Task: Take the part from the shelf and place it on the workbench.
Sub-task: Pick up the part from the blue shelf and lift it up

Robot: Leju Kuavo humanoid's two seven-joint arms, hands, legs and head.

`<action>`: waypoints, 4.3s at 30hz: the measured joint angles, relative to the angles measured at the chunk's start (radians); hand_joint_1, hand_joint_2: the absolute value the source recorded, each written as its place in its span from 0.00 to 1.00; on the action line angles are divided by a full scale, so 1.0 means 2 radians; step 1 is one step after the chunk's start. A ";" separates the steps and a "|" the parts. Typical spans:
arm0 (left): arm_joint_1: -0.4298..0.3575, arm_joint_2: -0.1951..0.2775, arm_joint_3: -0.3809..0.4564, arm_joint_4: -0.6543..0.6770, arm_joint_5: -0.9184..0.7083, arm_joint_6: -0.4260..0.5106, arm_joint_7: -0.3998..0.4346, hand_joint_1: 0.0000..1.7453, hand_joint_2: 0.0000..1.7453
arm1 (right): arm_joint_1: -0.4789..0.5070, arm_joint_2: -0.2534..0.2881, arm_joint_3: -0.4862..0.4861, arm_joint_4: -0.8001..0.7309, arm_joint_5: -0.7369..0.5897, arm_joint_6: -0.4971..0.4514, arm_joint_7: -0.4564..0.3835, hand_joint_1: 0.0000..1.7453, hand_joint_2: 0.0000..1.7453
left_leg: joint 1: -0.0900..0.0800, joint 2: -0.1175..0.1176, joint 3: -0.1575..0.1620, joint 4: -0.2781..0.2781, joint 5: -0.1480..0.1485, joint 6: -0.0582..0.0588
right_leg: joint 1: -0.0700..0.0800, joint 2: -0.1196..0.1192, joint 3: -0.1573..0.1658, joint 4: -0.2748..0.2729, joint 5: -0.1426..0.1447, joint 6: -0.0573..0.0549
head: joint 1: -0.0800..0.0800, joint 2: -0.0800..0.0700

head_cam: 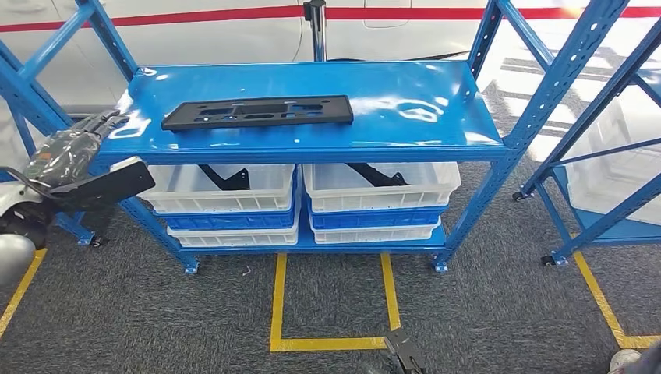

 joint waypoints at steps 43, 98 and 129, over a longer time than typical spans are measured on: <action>0.035 -0.034 0.033 -0.001 -0.002 0.007 -0.009 0.00 0.00 | 0.008 0.005 0.001 0.003 0.023 -0.011 0.079 0.00 0.00 | -0.013 0.000 -0.107 0.171 -0.058 -0.010 | 0.012 0.005 0.032 -0.087 0.032 -0.039 | -0.002 0.000; 0.067 -0.039 0.049 -0.038 0.025 -0.010 -0.025 0.00 0.00 | 0.008 0.005 0.001 0.007 0.031 -0.004 0.077 0.00 1.00 | -0.029 -0.004 0.004 0.007 -0.014 0.014 | 0.027 0.005 0.012 -0.108 0.067 -0.043 | 0.001 0.000; 0.047 -0.059 -0.020 -0.061 -0.005 -0.096 -0.003 0.00 1.00 | 0.007 0.010 0.001 0.007 0.044 0.001 0.078 0.00 1.00 | -0.019 -0.003 -0.016 0.010 -0.002 0.000 | 0.011 0.006 0.026 -0.094 0.043 -0.029 | 0.001 0.000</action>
